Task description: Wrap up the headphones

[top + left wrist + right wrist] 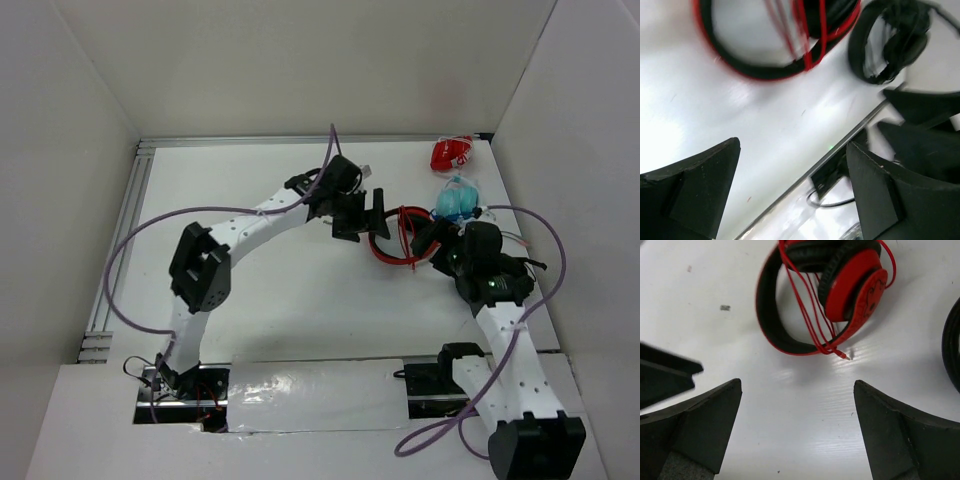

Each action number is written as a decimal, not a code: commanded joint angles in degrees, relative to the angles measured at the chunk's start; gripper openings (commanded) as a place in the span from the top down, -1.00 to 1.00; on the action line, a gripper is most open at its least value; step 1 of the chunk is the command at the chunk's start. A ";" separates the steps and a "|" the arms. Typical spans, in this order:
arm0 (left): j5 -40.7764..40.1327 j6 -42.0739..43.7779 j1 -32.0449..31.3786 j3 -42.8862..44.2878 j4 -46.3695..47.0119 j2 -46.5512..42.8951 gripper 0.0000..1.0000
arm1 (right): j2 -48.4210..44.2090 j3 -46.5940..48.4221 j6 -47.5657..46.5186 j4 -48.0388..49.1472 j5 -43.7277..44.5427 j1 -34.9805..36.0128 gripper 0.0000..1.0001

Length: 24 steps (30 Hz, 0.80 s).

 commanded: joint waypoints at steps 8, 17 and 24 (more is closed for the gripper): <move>-22.49 -2.84 -3.16 -38.20 -6.09 -46.05 -0.99 | -15.79 2.51 3.12 -5.27 9.27 1.97 -0.99; -34.38 -16.93 -2.72 -55.65 -19.55 -77.18 -0.99 | -19.06 1.02 2.50 -4.04 6.55 2.58 -0.99; -39.39 -24.14 -3.86 -58.11 -27.74 -87.90 -0.99 | -21.26 -0.04 3.20 -4.74 8.56 2.49 -0.99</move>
